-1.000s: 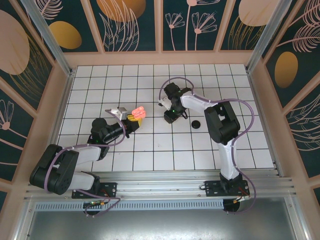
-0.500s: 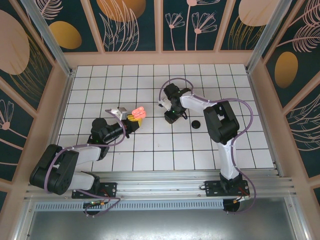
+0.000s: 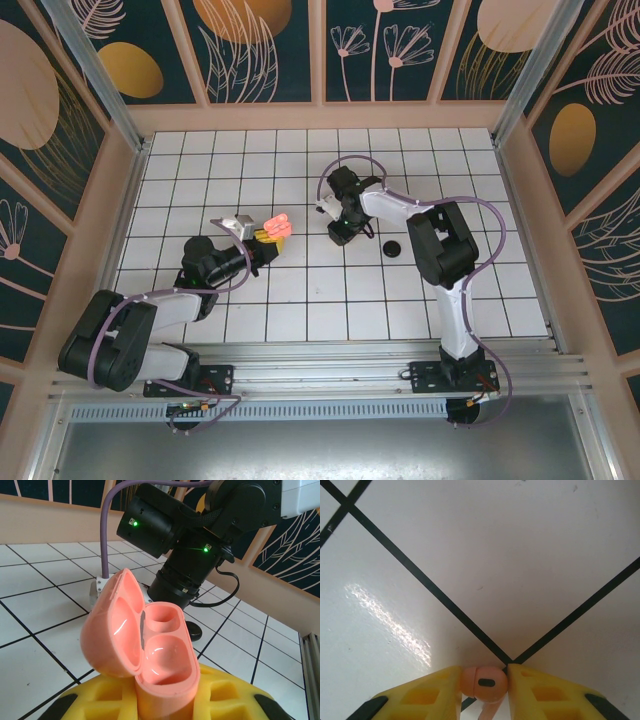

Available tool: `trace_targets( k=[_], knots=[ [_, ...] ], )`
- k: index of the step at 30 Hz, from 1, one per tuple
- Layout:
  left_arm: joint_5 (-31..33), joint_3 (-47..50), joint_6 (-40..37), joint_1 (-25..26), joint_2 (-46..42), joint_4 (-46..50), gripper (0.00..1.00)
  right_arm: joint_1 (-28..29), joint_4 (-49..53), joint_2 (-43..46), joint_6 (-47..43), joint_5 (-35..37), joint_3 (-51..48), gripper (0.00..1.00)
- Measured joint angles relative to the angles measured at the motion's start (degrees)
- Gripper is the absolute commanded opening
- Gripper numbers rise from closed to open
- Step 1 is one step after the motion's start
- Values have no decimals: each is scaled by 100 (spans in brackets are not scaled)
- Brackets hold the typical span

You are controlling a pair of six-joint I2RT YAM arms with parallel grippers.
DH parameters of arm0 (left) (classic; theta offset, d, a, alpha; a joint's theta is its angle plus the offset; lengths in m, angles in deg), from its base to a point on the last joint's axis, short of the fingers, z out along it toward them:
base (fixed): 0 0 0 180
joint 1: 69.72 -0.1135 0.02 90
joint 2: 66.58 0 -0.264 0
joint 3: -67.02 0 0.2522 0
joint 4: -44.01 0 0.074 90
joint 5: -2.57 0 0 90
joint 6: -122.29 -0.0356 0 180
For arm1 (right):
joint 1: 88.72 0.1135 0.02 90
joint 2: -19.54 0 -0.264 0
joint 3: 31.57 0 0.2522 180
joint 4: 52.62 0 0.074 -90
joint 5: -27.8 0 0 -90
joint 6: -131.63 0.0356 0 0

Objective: Insert wireless bluetooth earbuds into charging case

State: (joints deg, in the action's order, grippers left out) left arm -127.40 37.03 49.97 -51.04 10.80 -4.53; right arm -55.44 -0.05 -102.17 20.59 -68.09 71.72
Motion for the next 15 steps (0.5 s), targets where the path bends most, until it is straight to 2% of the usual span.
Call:
trace_targets(
  k=[8,15],
  knots=[
    [-48,-26,-7,0,0,122,14,0,-396,168,109,-17,-319,23],
    [-160,-98,-105,0,0,256,14,-4,-1115,717,479,-208,-1202,22]
  ],
)
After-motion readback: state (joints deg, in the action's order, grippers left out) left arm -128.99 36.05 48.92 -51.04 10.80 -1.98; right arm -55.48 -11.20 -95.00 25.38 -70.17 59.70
